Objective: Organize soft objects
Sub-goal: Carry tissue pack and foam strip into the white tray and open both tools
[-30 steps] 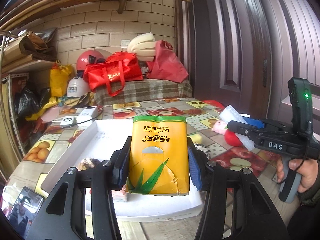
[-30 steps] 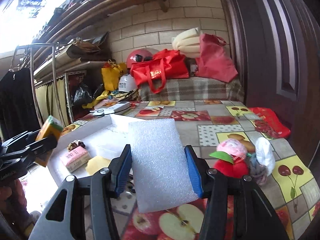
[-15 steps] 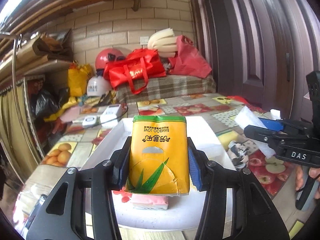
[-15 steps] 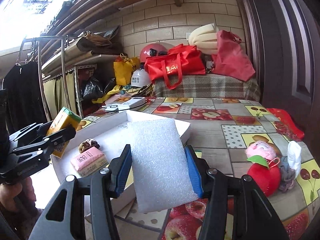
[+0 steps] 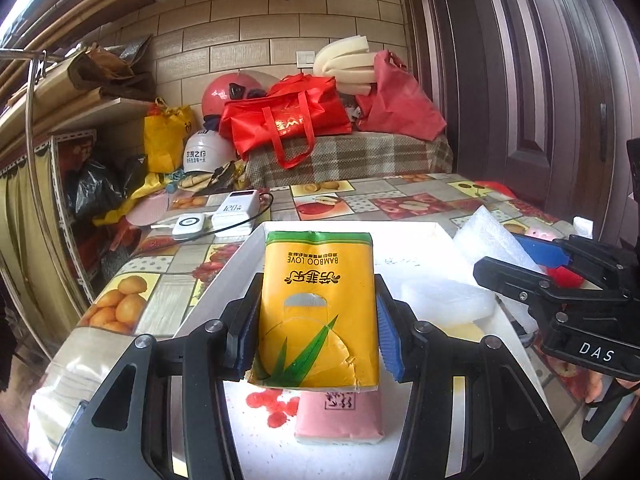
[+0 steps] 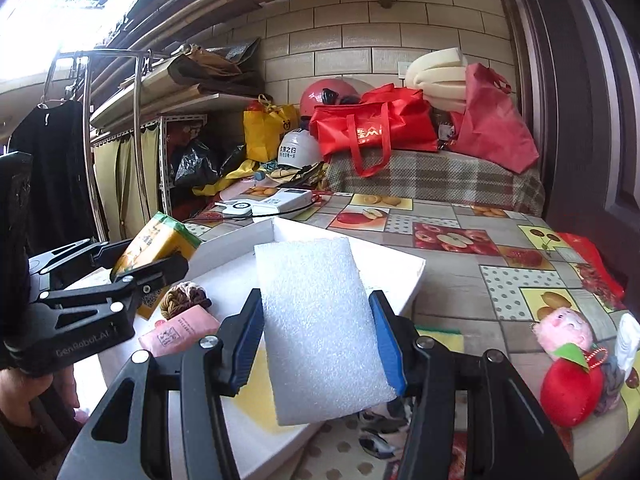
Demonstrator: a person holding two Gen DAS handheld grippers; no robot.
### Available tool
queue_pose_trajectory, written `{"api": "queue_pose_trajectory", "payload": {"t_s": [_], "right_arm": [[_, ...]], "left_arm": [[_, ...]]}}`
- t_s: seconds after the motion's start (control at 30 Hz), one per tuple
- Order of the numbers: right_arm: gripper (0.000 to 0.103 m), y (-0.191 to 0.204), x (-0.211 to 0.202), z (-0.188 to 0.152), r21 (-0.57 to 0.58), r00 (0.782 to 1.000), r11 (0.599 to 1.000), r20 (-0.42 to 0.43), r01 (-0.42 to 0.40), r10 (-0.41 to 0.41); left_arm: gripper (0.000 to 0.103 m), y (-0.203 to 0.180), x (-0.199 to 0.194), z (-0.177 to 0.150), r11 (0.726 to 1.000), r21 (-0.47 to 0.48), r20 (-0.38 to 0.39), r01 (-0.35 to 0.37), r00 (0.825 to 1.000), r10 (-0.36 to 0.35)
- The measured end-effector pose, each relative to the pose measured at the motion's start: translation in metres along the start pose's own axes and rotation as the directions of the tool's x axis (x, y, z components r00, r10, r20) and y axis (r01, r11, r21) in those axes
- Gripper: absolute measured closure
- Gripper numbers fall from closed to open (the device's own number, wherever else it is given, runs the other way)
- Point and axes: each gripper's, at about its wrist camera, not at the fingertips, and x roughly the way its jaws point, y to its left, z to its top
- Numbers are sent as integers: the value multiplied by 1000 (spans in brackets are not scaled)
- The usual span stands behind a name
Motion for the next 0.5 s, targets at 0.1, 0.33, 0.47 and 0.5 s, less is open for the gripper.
{"api": "queue_pose_trajectory", "payload": {"t_s": [0.1,0.33,0.47,0.5], "right_arm": [[51,1,7,2,5,1000,1000,-7,2,-2],[51,3,25,8,8,1000,1000,-28,9,-9],[50,3,28,8,6,999,1000,-37,6,-6],[50,3,27,8,5,999,1000,-36,6,-6]], "left_arm": [[53,6,7,2,1000,-16,-4,-15,1000,15],[53,12,18,5,999,-31,-35,-23,999,22],[53,10,25,5,1000,-16,-68,-3,998,2],[53,9,27,5,1000,-13,-76,6,997,-7]]}}
